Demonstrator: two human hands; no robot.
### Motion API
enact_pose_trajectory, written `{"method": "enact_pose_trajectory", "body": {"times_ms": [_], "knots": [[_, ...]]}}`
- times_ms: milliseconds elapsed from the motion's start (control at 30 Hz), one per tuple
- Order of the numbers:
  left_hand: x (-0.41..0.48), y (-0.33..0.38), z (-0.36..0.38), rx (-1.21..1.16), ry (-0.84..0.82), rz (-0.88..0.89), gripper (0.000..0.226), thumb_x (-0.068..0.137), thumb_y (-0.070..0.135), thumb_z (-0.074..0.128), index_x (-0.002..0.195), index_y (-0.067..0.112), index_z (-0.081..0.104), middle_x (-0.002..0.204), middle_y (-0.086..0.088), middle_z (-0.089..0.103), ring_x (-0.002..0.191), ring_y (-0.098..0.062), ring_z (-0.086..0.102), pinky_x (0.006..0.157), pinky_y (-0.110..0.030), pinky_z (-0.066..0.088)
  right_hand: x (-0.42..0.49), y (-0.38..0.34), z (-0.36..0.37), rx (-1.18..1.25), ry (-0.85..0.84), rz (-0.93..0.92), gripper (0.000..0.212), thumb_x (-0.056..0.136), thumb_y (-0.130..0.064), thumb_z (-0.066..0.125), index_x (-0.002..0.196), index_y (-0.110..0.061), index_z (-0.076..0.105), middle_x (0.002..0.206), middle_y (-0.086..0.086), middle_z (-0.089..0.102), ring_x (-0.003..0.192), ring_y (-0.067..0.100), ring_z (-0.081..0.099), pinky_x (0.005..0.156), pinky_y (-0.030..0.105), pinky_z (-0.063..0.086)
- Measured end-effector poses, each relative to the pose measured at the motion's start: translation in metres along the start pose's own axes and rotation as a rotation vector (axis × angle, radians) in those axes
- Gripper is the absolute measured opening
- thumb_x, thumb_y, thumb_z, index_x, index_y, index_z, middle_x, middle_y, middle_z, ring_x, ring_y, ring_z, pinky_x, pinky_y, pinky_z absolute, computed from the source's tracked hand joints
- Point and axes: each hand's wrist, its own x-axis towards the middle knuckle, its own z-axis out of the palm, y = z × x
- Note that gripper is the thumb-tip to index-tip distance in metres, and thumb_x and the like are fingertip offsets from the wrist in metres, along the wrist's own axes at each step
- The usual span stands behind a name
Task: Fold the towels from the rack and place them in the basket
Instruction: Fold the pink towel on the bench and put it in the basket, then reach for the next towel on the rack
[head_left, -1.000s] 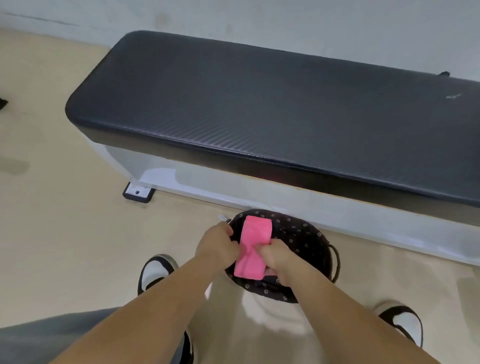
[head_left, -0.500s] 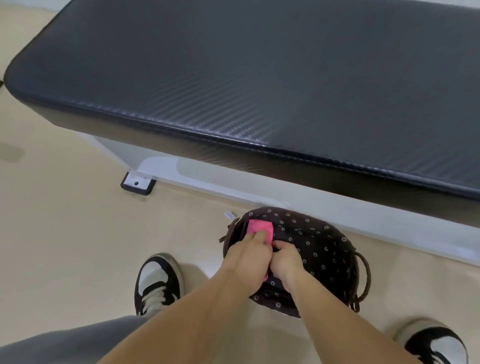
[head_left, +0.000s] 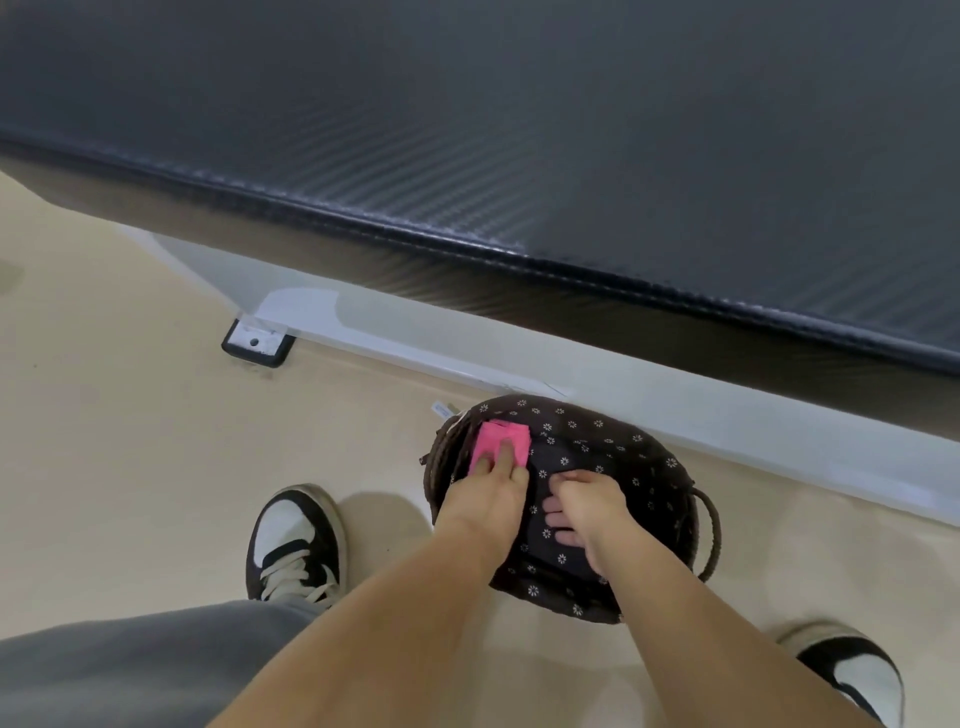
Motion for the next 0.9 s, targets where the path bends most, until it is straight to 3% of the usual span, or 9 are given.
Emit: {"method": "enact_pose_trajectory", "body": {"times_ms": [100, 167, 267, 367, 433, 600, 700, 767, 900], "knots": [[-0.007, -0.001, -0.006, 0.028, -0.086, 0.008, 0.077, 0.098, 0.001, 0.054, 0.163, 0.012, 0.014, 0.173, -0.006, -0.009, 0.159, -0.029, 0.01, 0.111, -0.049, 0.046, -0.017, -0.008, -0.007, -0.045, 0.001, -0.066, 0.011, 0.102, -0.02, 0.058, 0.091, -0.019, 0.062, 0.081, 0.011, 0.063, 0.075, 0.024, 0.055, 0.06, 0.033, 0.049], [-0.017, 0.0, -0.023, 0.036, -0.096, 0.042, 0.068, 0.093, -0.001, 0.058, 0.155, 0.01, 0.033, 0.168, -0.01, 0.013, 0.15, -0.035, 0.032, 0.106, -0.051, 0.05, -0.034, -0.012, -0.015, -0.148, 0.006, -0.128, 0.019, 0.1, -0.024, 0.057, 0.088, -0.011, 0.064, 0.076, 0.01, 0.059, 0.069, 0.023, 0.05, 0.053, 0.032, 0.041], [-0.041, 0.005, -0.054, -0.011, 0.0, 0.107, 0.039, 0.088, 0.004, 0.059, 0.127, 0.011, 0.055, 0.133, -0.007, 0.048, 0.11, -0.035, 0.062, 0.083, -0.048, 0.055, -0.067, -0.025, -0.033, -0.398, 0.024, -0.25, 0.025, 0.096, -0.029, 0.055, 0.084, -0.01, 0.065, 0.072, 0.006, 0.057, 0.065, 0.02, 0.052, 0.06, 0.035, 0.045], [-0.07, 0.014, -0.087, -0.054, 0.086, 0.173, 0.02, 0.088, 0.011, 0.058, 0.107, 0.018, 0.055, 0.109, -0.002, 0.057, 0.099, -0.03, 0.065, 0.074, -0.039, 0.051, -0.113, -0.05, -0.053, -0.614, 0.02, -0.38, 0.031, 0.099, -0.03, 0.054, 0.08, -0.009, 0.065, 0.072, 0.003, 0.061, 0.069, 0.018, 0.058, 0.072, 0.037, 0.05], [-0.091, 0.023, -0.111, -0.109, 0.177, 0.233, 0.009, 0.092, 0.015, 0.054, 0.093, 0.024, 0.051, 0.1, 0.003, 0.057, 0.095, -0.025, 0.063, 0.075, -0.036, 0.05, -0.15, -0.068, -0.068, -0.782, 0.007, -0.427, 0.03, 0.101, -0.034, 0.052, 0.085, -0.014, 0.068, 0.083, 0.0, 0.064, 0.086, 0.02, 0.063, 0.081, 0.035, 0.05], [-0.147, 0.056, -0.172, -0.311, 0.382, 0.374, 0.025, 0.094, 0.02, 0.05, 0.106, 0.026, 0.071, 0.096, 0.006, 0.073, 0.088, -0.018, 0.065, 0.079, -0.038, 0.057, -0.253, -0.109, -0.112, -1.092, -0.001, -0.496, 0.035, 0.103, -0.045, 0.048, 0.107, -0.017, 0.07, 0.109, 0.002, 0.067, 0.105, 0.025, 0.063, 0.088, 0.036, 0.051], [-0.187, 0.086, -0.213, -0.414, 0.465, 0.455, 0.021, 0.097, 0.024, 0.052, 0.108, 0.03, 0.069, 0.095, 0.011, 0.072, 0.074, -0.006, 0.061, 0.073, -0.032, 0.056, -0.314, -0.124, -0.151, -1.048, 0.1, -0.621, 0.033, 0.102, -0.045, 0.05, 0.09, -0.02, 0.068, 0.092, -0.002, 0.067, 0.091, 0.024, 0.064, 0.078, 0.035, 0.052], [-0.213, 0.112, -0.237, -0.484, 0.501, 0.514, 0.02, 0.098, 0.023, 0.054, 0.108, 0.033, 0.067, 0.089, 0.011, 0.072, 0.061, -0.008, 0.058, 0.066, -0.03, 0.054, -0.35, -0.126, -0.182, -0.944, 0.189, -0.717, 0.024, 0.101, -0.044, 0.057, 0.094, -0.024, 0.069, 0.091, -0.006, 0.069, 0.088, 0.019, 0.065, 0.075, 0.032, 0.052], [-0.25, 0.169, -0.269, -0.574, 0.534, 0.613, 0.027, 0.097, 0.018, 0.058, 0.12, 0.03, 0.067, 0.086, 0.01, 0.074, 0.075, -0.01, 0.069, 0.077, -0.032, 0.059, -0.399, -0.114, -0.246, -0.654, 0.381, -0.893, 0.014, 0.097, -0.037, 0.063, 0.101, -0.03, 0.074, 0.095, -0.013, 0.072, 0.089, 0.007, 0.067, 0.077, 0.026, 0.05]]}}
